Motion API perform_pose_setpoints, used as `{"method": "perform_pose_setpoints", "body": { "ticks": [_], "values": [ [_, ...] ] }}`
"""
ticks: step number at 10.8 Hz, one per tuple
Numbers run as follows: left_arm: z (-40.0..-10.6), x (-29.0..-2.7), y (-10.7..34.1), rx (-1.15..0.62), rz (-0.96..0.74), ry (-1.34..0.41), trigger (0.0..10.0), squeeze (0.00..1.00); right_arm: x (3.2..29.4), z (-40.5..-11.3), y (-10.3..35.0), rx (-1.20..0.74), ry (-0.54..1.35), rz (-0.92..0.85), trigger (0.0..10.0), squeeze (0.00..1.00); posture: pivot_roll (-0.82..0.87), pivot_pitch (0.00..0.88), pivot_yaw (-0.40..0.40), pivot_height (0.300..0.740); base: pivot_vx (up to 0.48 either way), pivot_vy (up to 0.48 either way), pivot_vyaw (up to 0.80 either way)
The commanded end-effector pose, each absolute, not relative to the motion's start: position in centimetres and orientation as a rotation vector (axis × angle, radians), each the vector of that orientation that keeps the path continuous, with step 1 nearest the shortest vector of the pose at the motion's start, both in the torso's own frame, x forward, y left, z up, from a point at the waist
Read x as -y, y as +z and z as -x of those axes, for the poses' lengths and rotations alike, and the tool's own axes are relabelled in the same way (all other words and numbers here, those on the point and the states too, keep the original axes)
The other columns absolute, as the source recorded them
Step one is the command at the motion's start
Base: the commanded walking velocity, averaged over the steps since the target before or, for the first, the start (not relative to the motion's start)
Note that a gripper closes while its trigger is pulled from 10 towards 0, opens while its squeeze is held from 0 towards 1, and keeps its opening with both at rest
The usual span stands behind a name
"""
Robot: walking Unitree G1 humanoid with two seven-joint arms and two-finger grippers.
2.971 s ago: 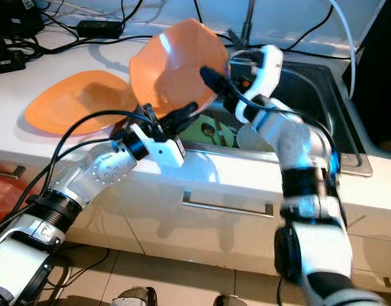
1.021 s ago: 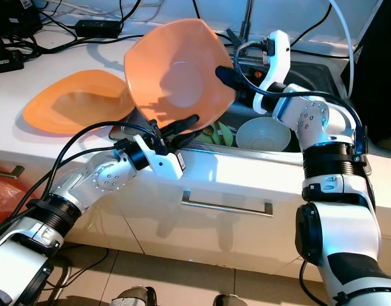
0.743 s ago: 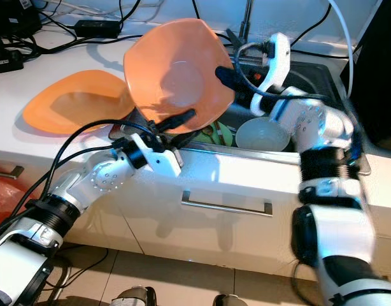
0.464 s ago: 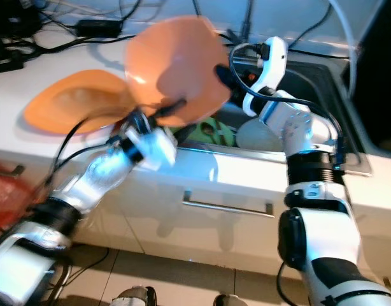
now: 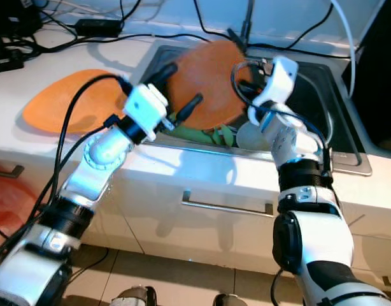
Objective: Kitchen organization
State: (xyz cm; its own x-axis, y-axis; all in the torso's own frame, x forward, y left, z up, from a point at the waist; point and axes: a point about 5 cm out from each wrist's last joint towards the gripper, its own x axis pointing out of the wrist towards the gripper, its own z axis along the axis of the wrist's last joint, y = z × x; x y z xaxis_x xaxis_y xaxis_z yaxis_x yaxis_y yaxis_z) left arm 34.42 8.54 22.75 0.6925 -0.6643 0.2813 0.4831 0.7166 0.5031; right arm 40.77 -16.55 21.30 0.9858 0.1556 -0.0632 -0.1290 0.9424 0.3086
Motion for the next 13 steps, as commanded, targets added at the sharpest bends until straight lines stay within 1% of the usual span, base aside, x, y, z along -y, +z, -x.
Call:
{"method": "perform_pose_setpoints", "body": {
  "ticks": [1, 2, 3, 4, 5, 6, 7, 8, 10, 11, 12, 13],
  "values": [
    [-34.3, -8.7, 22.6, 0.400, -0.361, -0.688, 10.0, 1.00, 17.6, -40.8, 21.2, -0.058, 0.075, -0.244, 0.0, 0.00, 0.14, 0.111, -0.017, 0.740, 0.000, 0.000, 0.00],
    [-34.5, -9.1, 21.9, 0.298, -0.294, -0.691, 10.0, 1.00, 18.0, -40.8, 20.8, -0.059, 0.039, -0.165, 0.0, 0.00, 0.14, 0.111, -0.017, 0.740, 0.000, 0.000, 0.00],
    [-34.5, -9.8, 20.2, 0.115, -0.191, -0.699, 10.0, 1.00, 18.3, -40.8, 20.2, -0.046, 0.013, -0.021, 0.0, 0.00, 0.15, 0.113, -0.014, 0.740, 0.000, 0.000, 0.00],
    [-34.3, -10.3, 18.8, -0.003, -0.193, -0.712, 10.0, 1.00, 18.6, -40.7, 19.5, -0.061, -0.008, 0.014, 0.0, 0.00, 0.16, 0.114, -0.009, 0.740, 0.000, 0.000, 0.00],
    [-34.2, -11.1, 18.1, -0.099, -0.214, -0.701, 10.0, 1.00, 18.9, -40.6, 18.5, -0.091, -0.017, 0.094, 0.0, 0.00, 0.16, 0.115, -0.004, 0.740, 0.000, 0.000, 0.00],
    [-34.2, -11.3, 18.1, -0.114, -0.224, -0.696, 10.0, 1.00, 18.9, -40.6, 18.1, -0.106, -0.011, 0.136, 0.0, 0.00, 0.16, 0.115, 0.001, 0.740, 0.000, 0.000, 0.00],
    [-34.3, -11.5, 18.3, -0.142, -0.230, -0.690, 10.0, 1.00, 19.0, -40.4, 17.1, -0.146, 0.006, 0.227, 0.0, 0.00, 0.16, 0.115, 0.001, 0.740, 0.000, 0.000, 0.00],
    [-34.3, -11.8, 18.5, -0.176, -0.238, -0.694, 10.0, 1.00, 19.0, -40.3, 16.5, -0.163, 0.010, 0.264, 0.0, 0.00, 0.17, 0.115, 0.004, 0.740, 0.000, 0.000, 0.00],
    [-34.3, -11.9, 18.7, -0.188, -0.243, -0.688, 10.0, 1.00, 18.8, -40.4, 16.6, -0.159, 0.025, 0.301, 0.0, 0.00, 0.18, 0.112, 0.004, 0.740, 0.000, 0.000, 0.00],
    [-34.2, -12.0, 18.7, -0.202, -0.252, -0.686, 10.0, 1.00, 18.8, -40.5, 16.9, -0.162, 0.016, 0.304, 10.0, 1.00, 0.18, 0.108, 0.004, 0.740, 0.000, 0.000, 0.00],
    [-34.2, -12.1, 18.7, -0.206, -0.253, -0.685, 10.0, 0.88, 18.8, -40.6, 17.0, -0.159, 0.017, 0.304, 10.0, 1.00, 0.18, 0.106, 0.004, 0.740, 0.000, 0.000, 0.00],
    [-34.2, -12.1, 18.8, -0.212, -0.253, -0.682, 10.0, 0.88, 18.8, -40.6, 17.0, -0.157, 0.018, 0.301, 10.0, 1.00, 0.18, 0.102, 0.004, 0.740, 0.000, 0.000, 0.00]
  ]
}}
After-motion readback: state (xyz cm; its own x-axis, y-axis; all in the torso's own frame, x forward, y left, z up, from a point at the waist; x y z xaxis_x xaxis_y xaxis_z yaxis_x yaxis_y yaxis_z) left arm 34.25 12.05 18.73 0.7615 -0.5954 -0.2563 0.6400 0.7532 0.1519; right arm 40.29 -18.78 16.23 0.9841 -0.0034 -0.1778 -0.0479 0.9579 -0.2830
